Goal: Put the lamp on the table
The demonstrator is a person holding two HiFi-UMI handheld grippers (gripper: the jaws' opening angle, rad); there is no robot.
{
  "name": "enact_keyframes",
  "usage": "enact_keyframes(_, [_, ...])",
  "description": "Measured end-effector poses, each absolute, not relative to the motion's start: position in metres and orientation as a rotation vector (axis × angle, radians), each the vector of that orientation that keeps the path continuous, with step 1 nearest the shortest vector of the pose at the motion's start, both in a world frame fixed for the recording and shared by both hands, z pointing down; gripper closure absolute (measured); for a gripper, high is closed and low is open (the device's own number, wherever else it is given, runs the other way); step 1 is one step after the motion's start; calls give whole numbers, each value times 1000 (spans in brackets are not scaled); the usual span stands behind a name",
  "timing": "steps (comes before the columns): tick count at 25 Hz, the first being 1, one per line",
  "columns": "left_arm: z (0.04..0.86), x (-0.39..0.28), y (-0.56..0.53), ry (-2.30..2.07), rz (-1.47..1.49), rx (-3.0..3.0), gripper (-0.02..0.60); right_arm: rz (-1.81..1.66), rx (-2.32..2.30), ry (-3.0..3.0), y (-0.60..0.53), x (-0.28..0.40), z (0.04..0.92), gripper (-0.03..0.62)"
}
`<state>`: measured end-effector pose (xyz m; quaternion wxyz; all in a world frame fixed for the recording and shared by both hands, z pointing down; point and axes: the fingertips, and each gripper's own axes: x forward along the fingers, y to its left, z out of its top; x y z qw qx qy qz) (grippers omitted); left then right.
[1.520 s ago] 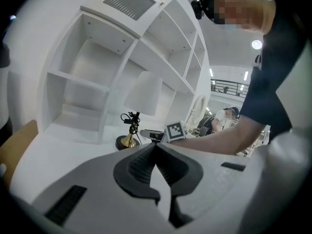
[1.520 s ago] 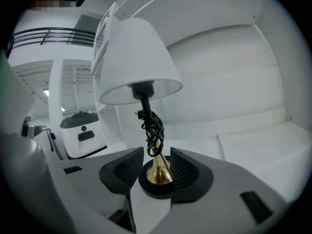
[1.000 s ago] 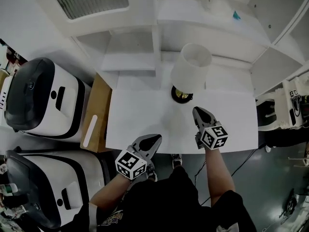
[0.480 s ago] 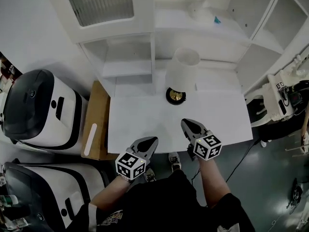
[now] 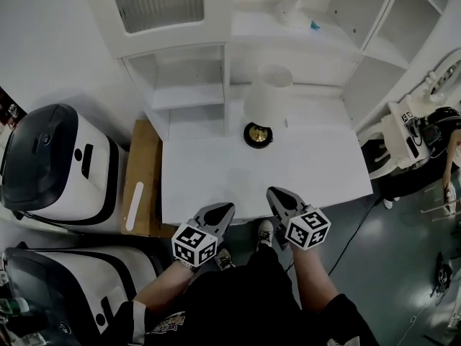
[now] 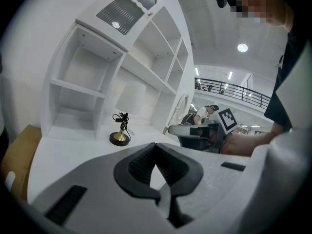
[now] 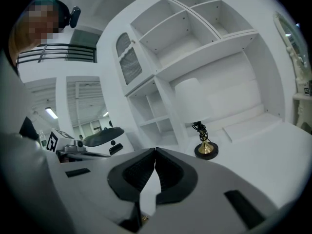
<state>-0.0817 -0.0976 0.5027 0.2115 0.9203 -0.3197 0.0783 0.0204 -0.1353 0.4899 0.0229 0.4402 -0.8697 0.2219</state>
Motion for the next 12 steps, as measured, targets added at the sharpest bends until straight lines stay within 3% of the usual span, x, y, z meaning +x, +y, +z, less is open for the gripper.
enact_keyframes(12, [499,-51,-69,-936,243,2519,575,656,1307,-2714,-96,38,476,568])
